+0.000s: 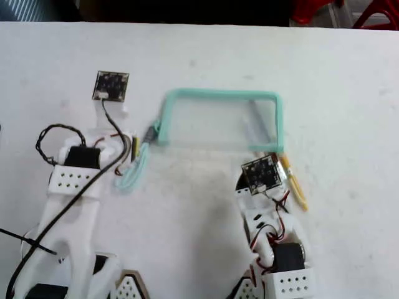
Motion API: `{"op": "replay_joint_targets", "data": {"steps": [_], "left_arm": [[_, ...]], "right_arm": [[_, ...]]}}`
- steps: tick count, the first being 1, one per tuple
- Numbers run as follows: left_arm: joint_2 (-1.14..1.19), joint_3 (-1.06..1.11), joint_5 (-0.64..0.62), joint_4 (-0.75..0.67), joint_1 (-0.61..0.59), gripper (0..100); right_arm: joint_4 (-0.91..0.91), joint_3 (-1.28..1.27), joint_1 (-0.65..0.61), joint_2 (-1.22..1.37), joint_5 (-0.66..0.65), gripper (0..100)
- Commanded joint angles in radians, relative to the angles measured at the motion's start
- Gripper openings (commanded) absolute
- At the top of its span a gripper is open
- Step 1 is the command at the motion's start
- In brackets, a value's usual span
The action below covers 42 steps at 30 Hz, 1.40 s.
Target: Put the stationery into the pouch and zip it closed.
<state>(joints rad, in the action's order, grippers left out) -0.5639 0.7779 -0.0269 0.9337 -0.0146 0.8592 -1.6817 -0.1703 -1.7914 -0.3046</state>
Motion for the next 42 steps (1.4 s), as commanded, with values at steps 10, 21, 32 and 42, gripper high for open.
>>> {"op": "replay_joint_targets", "data": {"steps": [10,21,32,42], "left_arm": [[-0.004,-0.018,-0.014,-0.025,0.005,8],[-0.004,-0.011,-0.006,-0.025,-0.035,8],[-0.214,0.178,-0.071,-0.135,-0.064,8],[-0.823,0.555,-0.078,-0.29,-0.042,12]], "right_arm": [[-0.134,0.129,0.067,-0.008,-0.16,1.8],[0.077,0.482,-0.068,0.087,-0.203,1.7],[0.234,0.839,-0.11,0.651,-0.175,1.9],[0.366,1.01,-0.236,0.958,-0.298,5.3]]}}
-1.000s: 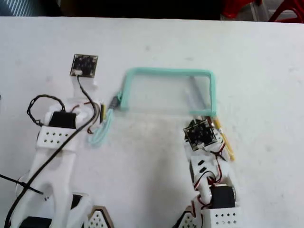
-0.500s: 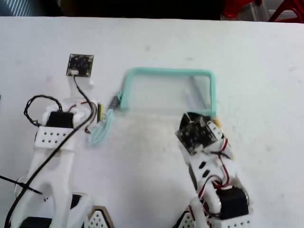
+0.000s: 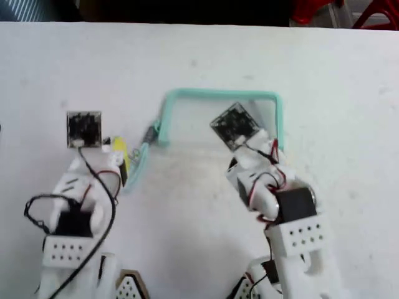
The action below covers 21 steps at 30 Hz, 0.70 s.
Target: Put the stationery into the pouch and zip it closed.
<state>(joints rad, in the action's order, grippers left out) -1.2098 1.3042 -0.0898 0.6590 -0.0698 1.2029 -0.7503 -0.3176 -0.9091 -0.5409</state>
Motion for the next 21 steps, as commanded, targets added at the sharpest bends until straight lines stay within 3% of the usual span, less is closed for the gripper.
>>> {"op": "replay_joint_targets", "data": {"steps": [1,5,10,16,21], "left_arm": [[-0.179,0.026,-0.018,-0.012,0.012,14],[-0.139,-0.008,-0.089,0.011,-0.058,14],[-0.124,-0.066,-0.23,0.04,-0.298,14],[-0.147,-0.106,-0.241,0.035,-0.472,14],[-0.157,-0.091,-0.242,-0.002,-0.529,14]], "right_arm": [[0.025,0.098,-0.134,0.114,-0.058,7.0],[0.013,0.218,-0.265,0.283,-0.054,10.5],[-0.042,0.427,-0.283,0.552,-0.061,16.3],[-0.174,0.64,-0.355,0.908,-0.247,21.7],[-0.133,0.964,-0.41,1.245,-0.276,21.9]]}}
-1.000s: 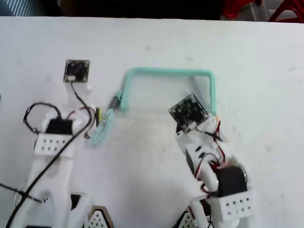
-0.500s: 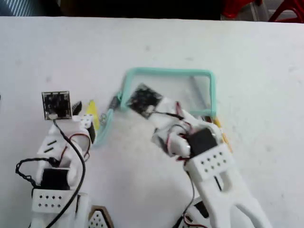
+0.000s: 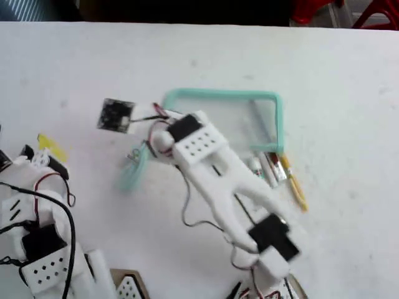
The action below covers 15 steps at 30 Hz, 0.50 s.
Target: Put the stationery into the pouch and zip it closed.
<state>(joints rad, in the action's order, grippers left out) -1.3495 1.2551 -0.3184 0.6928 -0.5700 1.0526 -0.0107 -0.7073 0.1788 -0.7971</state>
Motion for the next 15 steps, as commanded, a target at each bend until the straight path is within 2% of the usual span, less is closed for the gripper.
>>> {"op": "replay_joint_targets", "data": {"steps": [1,5,9,12,15], "left_arm": [[-0.018,-0.035,-0.014,-0.035,-0.024,14],[-0.018,-0.021,-0.009,-0.032,0.03,14],[-0.018,-0.021,0.02,-0.028,0.056,14],[-0.018,-0.021,0.038,-0.026,0.071,14],[-0.018,-0.021,0.04,-0.026,0.076,14]], "right_arm": [[0.041,0.304,-0.022,0.226,-0.02,21.9],[0.168,0.628,-0.027,0.476,-0.017,23.9],[0.315,0.924,-0.056,0.676,-0.028,33.3],[0.417,1.1,-0.05,0.811,-0.121,36.1],[0.463,1.249,-0.015,0.935,-0.141,35.8]]}}
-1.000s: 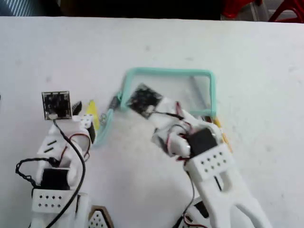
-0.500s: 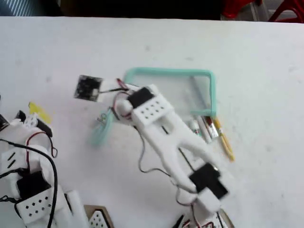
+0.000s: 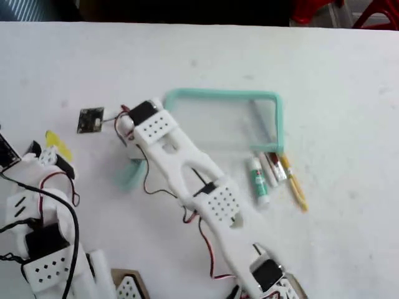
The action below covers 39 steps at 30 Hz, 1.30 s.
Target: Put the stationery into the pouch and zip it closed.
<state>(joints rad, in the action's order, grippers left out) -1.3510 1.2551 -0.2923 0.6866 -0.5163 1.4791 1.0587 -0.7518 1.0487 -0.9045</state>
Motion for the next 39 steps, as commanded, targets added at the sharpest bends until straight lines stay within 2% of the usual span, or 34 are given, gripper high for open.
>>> {"op": "replay_joint_targets", "data": {"steps": [1,6,12,21,30,39], "left_arm": [[-0.016,-0.021,0.014,-0.02,0.022,14],[-0.016,-0.021,0.012,-0.02,0.024,14],[-0.021,-0.02,0.017,0.009,0.085,14],[-0.021,-0.02,0.017,0.005,0.097,14],[-0.021,-0.02,0.018,0.005,0.097,14],[-0.021,-0.02,0.018,0.006,0.097,14]], "right_arm": [[0.045,0.226,0.042,0.102,-0.035,35.8],[0.044,0.387,0.065,0.255,-0.038,35.8],[0.047,0.422,0.096,0.348,-0.086,35.8],[0.243,0.617,0.137,0.245,-0.086,35.8],[0.232,0.454,0.176,0.114,-0.155,35.8],[0.061,0.374,0.128,0.137,-0.152,35.8]]}}
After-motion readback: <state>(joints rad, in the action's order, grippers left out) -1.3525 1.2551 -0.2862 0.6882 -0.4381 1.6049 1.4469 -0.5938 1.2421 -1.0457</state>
